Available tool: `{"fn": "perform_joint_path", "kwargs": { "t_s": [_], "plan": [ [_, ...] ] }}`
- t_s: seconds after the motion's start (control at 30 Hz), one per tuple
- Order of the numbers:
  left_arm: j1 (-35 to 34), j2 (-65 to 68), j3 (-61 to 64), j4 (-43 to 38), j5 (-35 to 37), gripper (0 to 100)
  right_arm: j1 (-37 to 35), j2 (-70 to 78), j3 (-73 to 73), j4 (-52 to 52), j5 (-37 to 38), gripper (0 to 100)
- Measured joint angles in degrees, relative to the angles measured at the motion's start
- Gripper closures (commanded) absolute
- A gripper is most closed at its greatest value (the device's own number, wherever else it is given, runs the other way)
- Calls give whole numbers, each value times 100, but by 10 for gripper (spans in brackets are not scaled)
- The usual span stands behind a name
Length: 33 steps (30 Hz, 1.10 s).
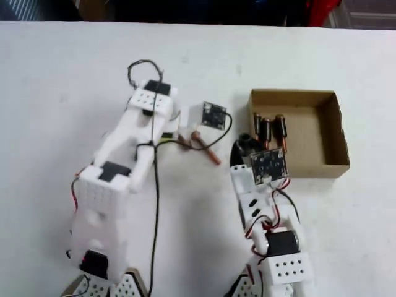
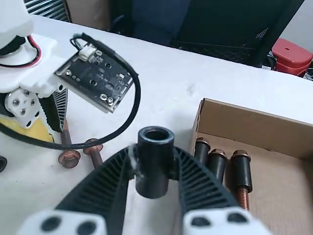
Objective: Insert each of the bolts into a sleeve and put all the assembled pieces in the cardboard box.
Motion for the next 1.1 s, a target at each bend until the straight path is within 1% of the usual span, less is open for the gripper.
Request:
{"fn": "perform_joint_path", "kwargs": {
  "t_s": [0.2,0.43,0.8,1.1],
  "plan": [
    [0,484,-1231,905,0,887,0,0,0,0,0,981],
    [0,862,-2004,1415,0,846,0,0,0,0,0,981],
    [211,1231,-2567,1442,0,849,0,0,0,0,0,981],
    [246,1582,-2681,1442,0,850,0,0,0,0,0,981]
  ]
}}
